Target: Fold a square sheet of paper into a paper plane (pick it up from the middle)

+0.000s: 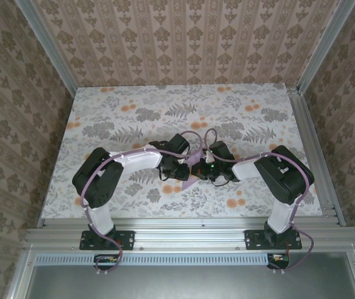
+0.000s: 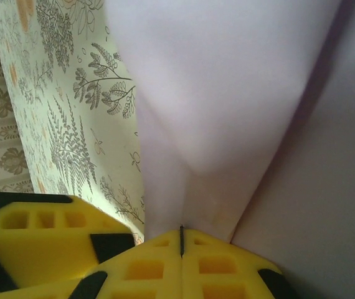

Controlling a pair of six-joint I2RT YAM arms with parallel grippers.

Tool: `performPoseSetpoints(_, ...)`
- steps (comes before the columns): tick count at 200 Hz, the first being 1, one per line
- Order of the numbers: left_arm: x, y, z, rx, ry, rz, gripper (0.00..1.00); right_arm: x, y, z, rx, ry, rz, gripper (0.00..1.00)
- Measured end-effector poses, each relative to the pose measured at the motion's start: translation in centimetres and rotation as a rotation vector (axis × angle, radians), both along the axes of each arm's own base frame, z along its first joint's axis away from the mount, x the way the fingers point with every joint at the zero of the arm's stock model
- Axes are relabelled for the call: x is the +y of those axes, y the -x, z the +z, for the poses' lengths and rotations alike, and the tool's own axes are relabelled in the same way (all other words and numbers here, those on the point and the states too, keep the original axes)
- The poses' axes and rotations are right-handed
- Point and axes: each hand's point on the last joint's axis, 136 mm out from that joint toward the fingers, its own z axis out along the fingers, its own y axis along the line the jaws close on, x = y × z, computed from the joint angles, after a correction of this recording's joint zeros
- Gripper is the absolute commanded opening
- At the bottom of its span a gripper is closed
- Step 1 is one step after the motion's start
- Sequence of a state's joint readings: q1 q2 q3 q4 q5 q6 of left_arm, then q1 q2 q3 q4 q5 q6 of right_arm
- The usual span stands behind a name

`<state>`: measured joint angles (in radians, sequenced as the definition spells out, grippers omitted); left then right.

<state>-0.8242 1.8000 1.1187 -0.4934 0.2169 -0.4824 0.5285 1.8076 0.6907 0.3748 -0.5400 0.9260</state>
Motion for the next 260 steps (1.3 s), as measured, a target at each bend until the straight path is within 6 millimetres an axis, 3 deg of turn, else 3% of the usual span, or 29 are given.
performPoseSetpoints(25,-0.4,-0.3,2.0,-0.035,0.041,0.001,0.28,0.0,0.0,0.0,-0.002,0.002,0.007,0.0)
performPoseSetpoints(56,-1.5,0.0,3.3,-0.041,0.128,0.014,0.18,0.1,0.0,0.0,-0.003,-0.001,0.011,0.0)
performPoseSetpoints(113,-1.1,2.8,0.3,0.052,0.183,0.046,0.1,0.1,0.1,0.1,-0.002,-0.004,0.014,0.0)
performPoseSetpoints(187,-1.5,2.9,-1.2,0.048,0.229,0.059,0.08,0.1,0.1,0.1,0.006,0.002,0.015,0.0)
performPoseSetpoints(260,-1.4,3.2,-1.3,0.027,0.276,0.063,0.08,-0.1,-0.1,0.0,0.005,0.022,0.025,0.0)
